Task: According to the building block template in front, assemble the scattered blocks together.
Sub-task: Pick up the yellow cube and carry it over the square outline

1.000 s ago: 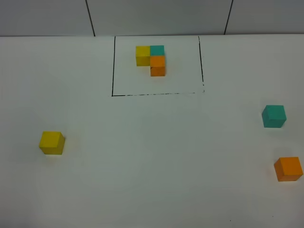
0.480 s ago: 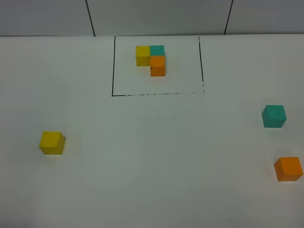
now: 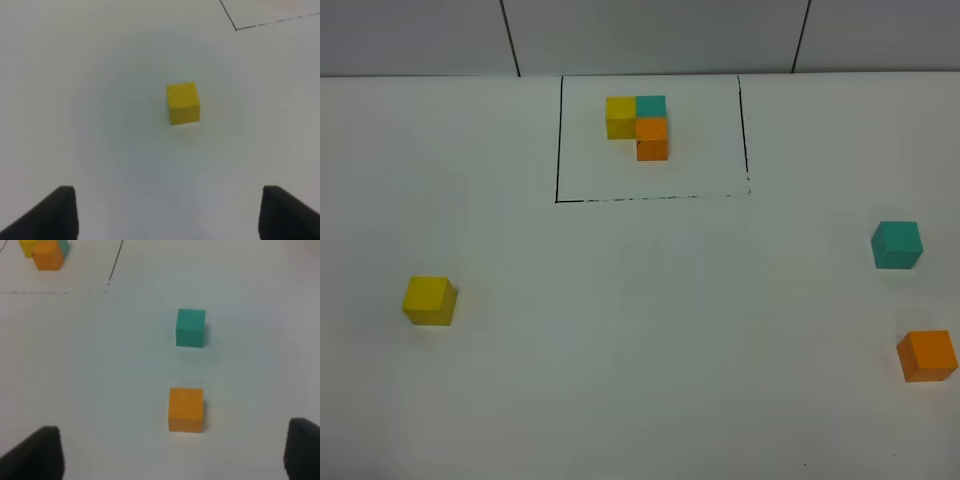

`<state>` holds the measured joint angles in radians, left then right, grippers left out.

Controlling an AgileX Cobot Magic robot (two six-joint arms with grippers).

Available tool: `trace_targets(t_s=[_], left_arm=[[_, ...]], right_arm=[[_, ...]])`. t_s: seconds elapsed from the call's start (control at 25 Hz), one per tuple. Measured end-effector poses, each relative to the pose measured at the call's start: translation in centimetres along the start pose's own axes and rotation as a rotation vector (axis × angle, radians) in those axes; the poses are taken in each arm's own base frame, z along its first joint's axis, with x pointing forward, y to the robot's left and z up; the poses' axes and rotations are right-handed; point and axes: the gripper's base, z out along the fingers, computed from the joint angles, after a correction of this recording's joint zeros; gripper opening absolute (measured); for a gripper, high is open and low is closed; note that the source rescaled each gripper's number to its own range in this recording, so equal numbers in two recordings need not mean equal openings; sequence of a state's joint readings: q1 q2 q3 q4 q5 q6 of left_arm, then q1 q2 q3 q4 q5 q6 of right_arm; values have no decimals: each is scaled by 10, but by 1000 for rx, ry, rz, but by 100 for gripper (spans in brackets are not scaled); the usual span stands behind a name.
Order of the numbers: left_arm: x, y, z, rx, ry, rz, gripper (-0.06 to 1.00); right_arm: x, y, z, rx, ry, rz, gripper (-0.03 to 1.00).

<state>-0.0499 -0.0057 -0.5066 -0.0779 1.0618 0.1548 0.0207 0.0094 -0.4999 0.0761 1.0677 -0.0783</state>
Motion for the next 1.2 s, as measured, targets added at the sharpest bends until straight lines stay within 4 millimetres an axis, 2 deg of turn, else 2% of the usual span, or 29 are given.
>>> trace_targets(t_s=[0.32, 0.44, 0.56, 0.68, 0.84, 1.04, 1.2], left_arm=[[-4, 1, 4, 4, 30, -3, 74], [-22, 4, 11, 0, 27, -7, 82], [-45, 8, 29, 8, 109, -24, 92], [-65, 13, 62, 23, 291, -74, 96], [-82, 19, 115, 36, 489, -103, 97], [-87, 25, 183, 44, 664, -133, 97], [-85, 27, 221, 50, 769, -151, 97]], right_arm=[[0, 0, 0, 0, 0, 1, 75], [0, 0, 0, 0, 0, 1, 75], [0, 0, 0, 0, 0, 1, 74], [0, 0, 0, 0, 0, 1, 74], [0, 0, 0, 0, 0, 1, 74], [0, 0, 0, 0, 0, 1, 74], [0, 0, 0, 0, 0, 1, 74]])
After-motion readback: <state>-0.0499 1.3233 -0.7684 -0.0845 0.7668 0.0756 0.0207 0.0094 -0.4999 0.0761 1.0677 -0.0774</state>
